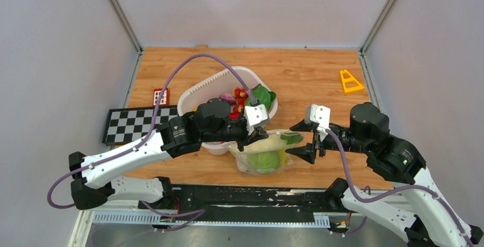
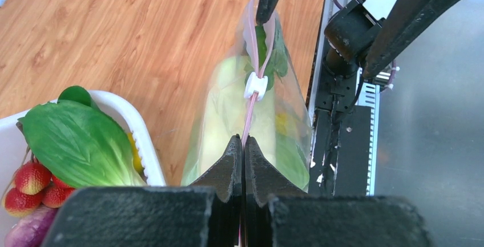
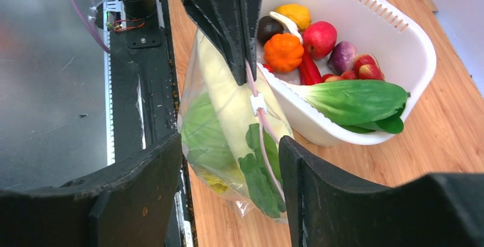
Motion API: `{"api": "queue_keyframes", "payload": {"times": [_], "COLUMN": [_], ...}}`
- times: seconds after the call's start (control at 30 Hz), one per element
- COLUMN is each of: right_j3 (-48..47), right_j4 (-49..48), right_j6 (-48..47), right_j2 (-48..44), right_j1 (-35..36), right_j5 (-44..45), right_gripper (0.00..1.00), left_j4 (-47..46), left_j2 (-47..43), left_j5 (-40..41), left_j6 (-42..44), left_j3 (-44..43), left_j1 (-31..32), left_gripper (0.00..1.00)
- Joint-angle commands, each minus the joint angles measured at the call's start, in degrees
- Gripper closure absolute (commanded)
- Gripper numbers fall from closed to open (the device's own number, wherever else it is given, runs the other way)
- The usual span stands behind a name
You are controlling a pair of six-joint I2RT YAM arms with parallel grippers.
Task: Place the food in the zip-top bag and seal the zipper
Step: Adjust the fake vegetable in the zipper food storage bag, then zip the zipper food storage bag at the center of the board.
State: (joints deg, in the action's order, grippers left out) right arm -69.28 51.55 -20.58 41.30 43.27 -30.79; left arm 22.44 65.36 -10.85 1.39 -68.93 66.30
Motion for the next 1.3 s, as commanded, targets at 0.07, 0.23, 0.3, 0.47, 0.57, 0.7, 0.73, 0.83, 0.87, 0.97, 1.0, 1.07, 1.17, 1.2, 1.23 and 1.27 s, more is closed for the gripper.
{"api": "queue_keyframes", "payload": {"times": [0.07,0.23,0.3,0.47,0.57,0.7,0.73,0.83,0.87,0.97,1.0,1.07,1.17,1.2,1.23,1.27], "right_j3": [-2.3,-2.5,-3.2,-4.0,-4.0,-4.3,-4.2,-4.0,-3.9,-3.5,-3.5,-3.2,-2.8,-2.7,-2.5,-2.4], "right_j4": [-5.7,-9.0,-8.3,-7.1,-6.8,-5.1,-4.7,-2.7,-2.3,-0.7,0.1,0.2,-0.5,-0.9,-1.3,-1.5], "right_j6": [3.9,5.0,4.3,2.1,0.4,-1.7,-2.1,-4.1,-4.3,-5.3,-5.6,-5.5,-5.4,-5.5,-5.4,-5.4], "right_j2": [-1.4,-2.0,-0.1,5.3,7.3,9.4,9.4,9.1,8.8,8.4,8.4,8.8,9.2,9.1,8.7,8.2], "right_j1": [0.3,0.3,0.2,0.3,0.3,0.3,0.3,0.3,0.3,0.3,0.3,0.3,0.3,0.3,0.3,0.3], "right_j5": [8.3,10.8,7.5,-1.4,-4.2,-5.9,-6.2,-8.1,-8.2,-8.6,-8.5,-7.7,-7.0,-7.0,-6.9,-6.8], "right_gripper": [0.41,0.38,0.37,0.39,0.44,0.59,0.62,0.62,0.62,0.64,0.67,0.76,0.87,0.91,0.93,0.94], "left_j4": [-5.7,-5.2,-4.8,-4.2,-4.1,-4.0,-4.0,-3.9,-4.0,-3.9,-3.9,-3.9,-3.9,-3.8,-3.7,-3.5], "left_j2": [-2.5,-2.2,-1.7,-0.6,-0.7,-0.7,-0.7,-0.6,-0.6,-0.6,-0.6,-0.5,-0.5,-0.5,-0.5,-0.5], "left_j5": [-1.2,-1.8,-2.2,-3.0,-3.1,-3.1,-3.0,-2.8,-2.8,-2.7,-2.7,-2.8,-2.9,-2.9,-2.8,-2.7], "left_j6": [0.3,0.7,0.7,0.9,1.0,1.0,1.0,0.9,0.9,1.0,1.0,1.0,1.0,1.0,1.0,1.0], "left_j3": [-0.6,-0.9,-1.3,-2.2,-2.4,-2.5,-2.4,-2.5,-2.6,-2.6,-2.6,-2.8,-2.9,-2.9,-2.9,-2.8], "left_j1": [-0.1,-0.1,-0.1,-0.1,-0.1,-0.1,-0.1,-0.1,-0.1,-0.1,-0.1,-0.1,-0.1,-0.1,-0.1,-0.1], "left_gripper": [1.0,1.0,1.0,1.0,1.0,1.0,1.0,1.0,1.0,1.0,1.0,1.0,1.0,1.0,1.0,1.0]}}
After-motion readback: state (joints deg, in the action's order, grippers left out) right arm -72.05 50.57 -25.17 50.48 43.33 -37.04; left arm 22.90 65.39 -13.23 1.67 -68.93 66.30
